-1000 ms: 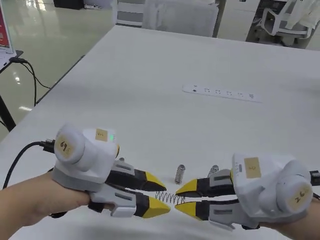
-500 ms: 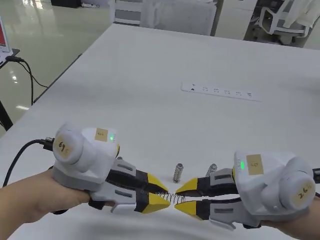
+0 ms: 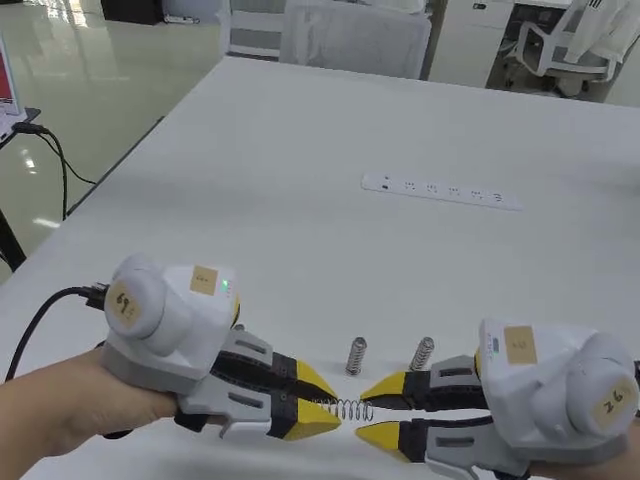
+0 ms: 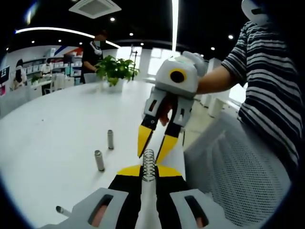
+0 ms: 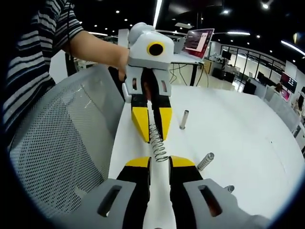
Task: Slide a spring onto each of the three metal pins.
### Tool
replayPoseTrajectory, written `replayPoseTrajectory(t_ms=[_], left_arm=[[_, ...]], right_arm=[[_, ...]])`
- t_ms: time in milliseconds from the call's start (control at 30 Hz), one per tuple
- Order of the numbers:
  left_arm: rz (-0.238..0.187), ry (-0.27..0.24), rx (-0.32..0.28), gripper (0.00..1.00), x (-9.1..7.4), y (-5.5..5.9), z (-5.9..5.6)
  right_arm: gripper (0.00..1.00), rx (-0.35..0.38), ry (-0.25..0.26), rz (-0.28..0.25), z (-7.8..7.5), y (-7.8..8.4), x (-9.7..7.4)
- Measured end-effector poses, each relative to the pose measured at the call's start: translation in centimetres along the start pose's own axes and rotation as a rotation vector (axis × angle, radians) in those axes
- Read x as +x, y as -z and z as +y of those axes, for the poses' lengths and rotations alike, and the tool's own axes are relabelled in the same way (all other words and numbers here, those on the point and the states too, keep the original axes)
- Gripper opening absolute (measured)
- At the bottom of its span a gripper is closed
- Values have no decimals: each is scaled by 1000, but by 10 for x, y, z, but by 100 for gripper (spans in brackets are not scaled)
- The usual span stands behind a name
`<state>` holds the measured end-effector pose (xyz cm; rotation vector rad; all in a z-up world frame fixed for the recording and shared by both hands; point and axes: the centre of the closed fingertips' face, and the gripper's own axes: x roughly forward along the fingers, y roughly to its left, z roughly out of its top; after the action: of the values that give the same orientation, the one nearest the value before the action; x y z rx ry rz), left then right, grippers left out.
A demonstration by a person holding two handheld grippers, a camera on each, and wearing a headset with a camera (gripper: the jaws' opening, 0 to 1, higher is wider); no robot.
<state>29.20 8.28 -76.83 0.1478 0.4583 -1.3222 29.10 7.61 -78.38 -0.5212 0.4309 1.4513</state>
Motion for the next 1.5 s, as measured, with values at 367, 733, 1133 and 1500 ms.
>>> replayPoseTrajectory(t_ms=[367, 733, 1133, 1500], left_arm=[[12, 15, 0, 2, -3, 1, -4], [23, 3, 2, 2, -5, 3, -3], [50, -7, 20, 2, -3, 9, -3], [49, -4, 29, 2, 5, 7, -4]], right_arm=[[7, 7, -26, -7, 4, -2, -2], [7, -13, -36, -12, 3, -13, -7], [8, -49, -40, -62, 4, -37, -8], [8, -123, -28, -98, 8, -60, 3]])
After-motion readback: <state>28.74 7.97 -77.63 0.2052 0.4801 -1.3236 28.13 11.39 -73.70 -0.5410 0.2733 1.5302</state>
